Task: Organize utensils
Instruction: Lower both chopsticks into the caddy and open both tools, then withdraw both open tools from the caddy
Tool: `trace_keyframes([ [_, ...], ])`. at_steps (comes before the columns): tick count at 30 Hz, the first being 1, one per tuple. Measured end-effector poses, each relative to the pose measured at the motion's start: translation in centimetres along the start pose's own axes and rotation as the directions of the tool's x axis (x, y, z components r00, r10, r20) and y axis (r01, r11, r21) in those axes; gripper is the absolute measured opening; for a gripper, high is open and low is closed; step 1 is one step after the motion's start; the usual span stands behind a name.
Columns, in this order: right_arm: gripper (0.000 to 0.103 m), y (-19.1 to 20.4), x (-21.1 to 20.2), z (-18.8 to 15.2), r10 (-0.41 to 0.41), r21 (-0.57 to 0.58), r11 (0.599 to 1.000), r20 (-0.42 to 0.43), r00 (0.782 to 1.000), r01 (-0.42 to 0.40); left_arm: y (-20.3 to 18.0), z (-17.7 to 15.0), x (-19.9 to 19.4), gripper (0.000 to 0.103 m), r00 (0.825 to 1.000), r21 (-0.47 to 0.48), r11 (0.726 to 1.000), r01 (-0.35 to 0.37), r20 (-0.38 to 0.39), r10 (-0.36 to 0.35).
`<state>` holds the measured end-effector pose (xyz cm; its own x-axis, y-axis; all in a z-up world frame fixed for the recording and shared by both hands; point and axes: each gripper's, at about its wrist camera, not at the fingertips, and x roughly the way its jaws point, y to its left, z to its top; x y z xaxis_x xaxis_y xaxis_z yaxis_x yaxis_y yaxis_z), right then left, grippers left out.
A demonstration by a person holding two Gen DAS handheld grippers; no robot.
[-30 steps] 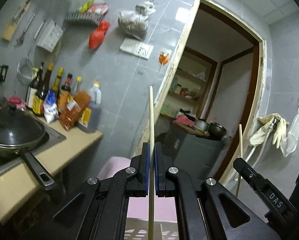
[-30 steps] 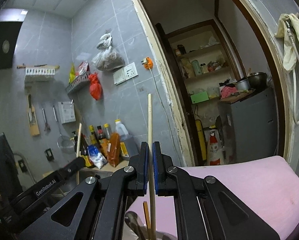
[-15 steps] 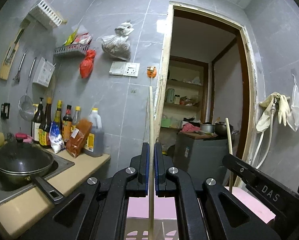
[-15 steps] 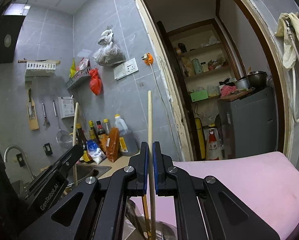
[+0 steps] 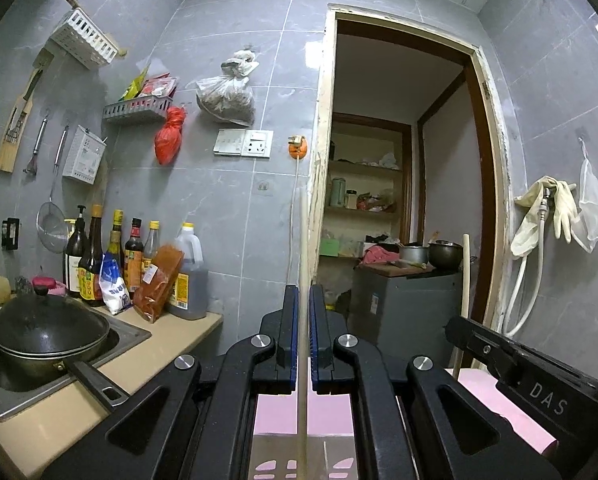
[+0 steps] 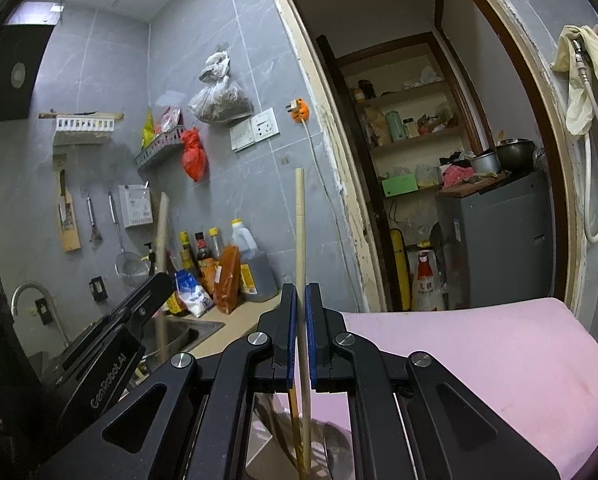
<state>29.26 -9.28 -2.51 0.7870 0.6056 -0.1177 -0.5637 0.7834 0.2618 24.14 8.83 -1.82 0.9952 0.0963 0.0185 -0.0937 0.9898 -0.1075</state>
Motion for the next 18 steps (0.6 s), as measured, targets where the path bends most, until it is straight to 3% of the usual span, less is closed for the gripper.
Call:
trace_keyframes([
  [2, 0.003, 0.2, -0.3, -0.1, 0.003, -0.009, 1.0, -0.006, 1.0, -0.003, 0.0, 0.0, -0.1, 0.007, 1.0, 0.0, 1.0, 0.0, 0.0, 0.0],
  [5, 0.003, 0.3, -0.4, -0.3, 0.006, -0.016, 1.0, -0.018, 1.0, -0.007, 0.2, -0.1, -0.3, 0.021, 1.0, -0.013, 1.0, -0.008, -0.002, 0.008],
  [11, 0.004, 0.7, -0.8, -0.4, 0.005, -0.025, 1.0, -0.03, 1.0, -0.006, 0.6, -0.1, -0.6, 0.024, 0.999, -0.023, 1.0, -0.006, -0.04, 0.005],
  [13, 0.004, 0.7, -1.0, -0.2, 0.002, -0.026, 1.0, -0.029, 1.0, -0.003, 0.8, 0.2, -0.7, 0.032, 0.998, -0.035, 0.999, 0.0, -0.057, -0.002],
  [18, 0.007, 1.0, -1.8, 0.6, -0.007, -0.035, 0.999, -0.029, 1.0, 0.006, 1.1, 1.3, -1.1, 0.033, 0.995, -0.049, 0.999, 0.023, -0.092, -0.028],
])
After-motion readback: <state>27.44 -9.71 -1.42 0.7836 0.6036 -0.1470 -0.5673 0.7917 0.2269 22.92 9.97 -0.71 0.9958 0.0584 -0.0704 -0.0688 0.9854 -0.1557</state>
